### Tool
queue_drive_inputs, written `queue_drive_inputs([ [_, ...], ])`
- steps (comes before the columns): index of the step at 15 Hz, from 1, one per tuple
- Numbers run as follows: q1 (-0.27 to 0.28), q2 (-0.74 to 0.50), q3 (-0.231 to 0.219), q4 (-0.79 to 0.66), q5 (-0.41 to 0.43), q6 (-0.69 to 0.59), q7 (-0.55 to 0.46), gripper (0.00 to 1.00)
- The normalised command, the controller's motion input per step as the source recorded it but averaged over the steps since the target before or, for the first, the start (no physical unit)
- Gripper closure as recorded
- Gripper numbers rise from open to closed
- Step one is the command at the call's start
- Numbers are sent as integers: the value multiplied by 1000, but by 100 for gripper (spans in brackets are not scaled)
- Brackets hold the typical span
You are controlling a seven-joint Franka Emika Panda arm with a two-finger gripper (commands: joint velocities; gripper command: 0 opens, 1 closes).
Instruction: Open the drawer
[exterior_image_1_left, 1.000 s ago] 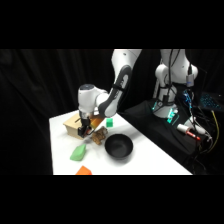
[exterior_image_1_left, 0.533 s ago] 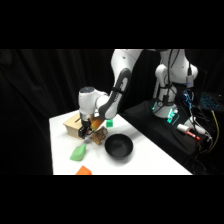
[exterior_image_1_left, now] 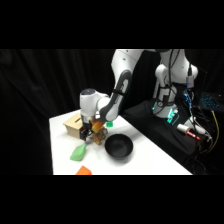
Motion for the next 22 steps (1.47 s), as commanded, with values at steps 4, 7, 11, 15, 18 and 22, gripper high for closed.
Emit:
queue_drive_inputs([
  [4,15,-149,67,-223,184,54,-83,0],
  [7,56,-198,48,-306,172,83,-51,0],
  [11,134,-258,26,-369,142,105,-3,0],
  [15,197,-288,-6,-397,89,114,59,0],
  [18,188,-285,-15,-379,48,115,93,0],
  [22,125,-254,-17,-297,37,93,105,0],
])
